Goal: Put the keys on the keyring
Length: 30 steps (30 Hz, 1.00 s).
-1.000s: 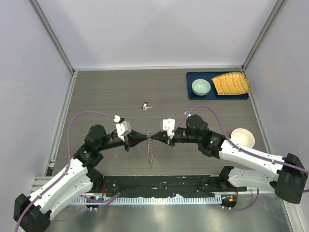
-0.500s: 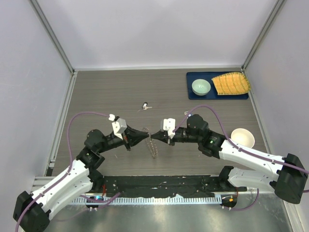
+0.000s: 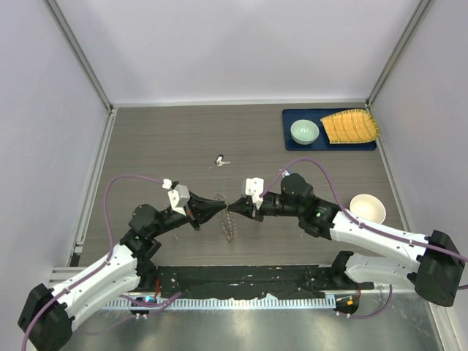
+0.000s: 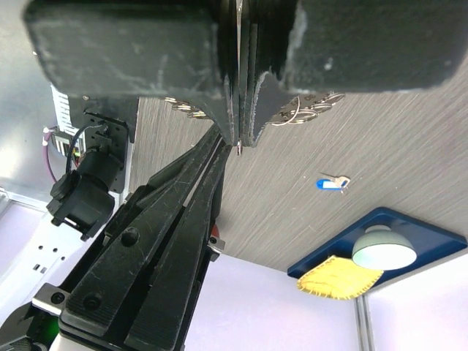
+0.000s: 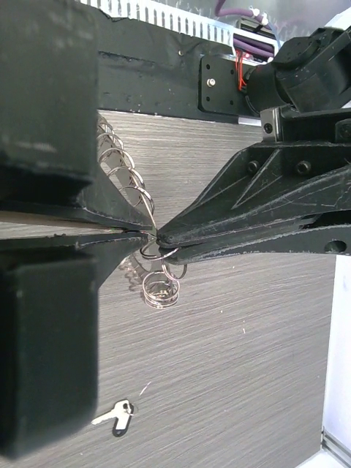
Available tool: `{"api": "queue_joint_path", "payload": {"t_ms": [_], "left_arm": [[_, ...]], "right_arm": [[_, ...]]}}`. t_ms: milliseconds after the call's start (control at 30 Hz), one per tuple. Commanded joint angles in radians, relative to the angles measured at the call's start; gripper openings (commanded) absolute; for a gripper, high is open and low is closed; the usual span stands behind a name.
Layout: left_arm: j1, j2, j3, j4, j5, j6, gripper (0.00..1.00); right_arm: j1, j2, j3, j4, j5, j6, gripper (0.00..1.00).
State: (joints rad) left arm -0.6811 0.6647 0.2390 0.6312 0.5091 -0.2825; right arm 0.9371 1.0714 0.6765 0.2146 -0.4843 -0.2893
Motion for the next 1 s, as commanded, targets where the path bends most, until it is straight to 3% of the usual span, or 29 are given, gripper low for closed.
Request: {"api": "queue_joint_path", "payload": {"t_ms": [0,33,300,533,967], "left_arm": [[-0.008,-0.039,-0.018,0.159,-0.047,0.008,0.0],[-0.008,-0.039,-0.021,0.169,-0.05,0.011,0.0],[-0.008,-0.039,-0.04,0.188,-0.043,0.013,0.0],[-0.008,-0.062,-0.055,0.185,-0.037,0.016,0.0],[-0.008,-0.051,-0.058,0.229,-0.015,0.0,0.0]], "right_arm": [[0.009,-0.034,0.011,0.011,0.003,0.042,0.11],[0.009,-0.033,0.009,0.008,-0.005,0.047,0.19],[-0.006,-0.074,0.032,-0.05,0.041,0.093,0.37],[-0.122,-0.091,0.063,-0.015,-0.117,0.197,0.38],[-0.138,0.039,0.067,0.14,-0.198,0.286,0.32]]}}
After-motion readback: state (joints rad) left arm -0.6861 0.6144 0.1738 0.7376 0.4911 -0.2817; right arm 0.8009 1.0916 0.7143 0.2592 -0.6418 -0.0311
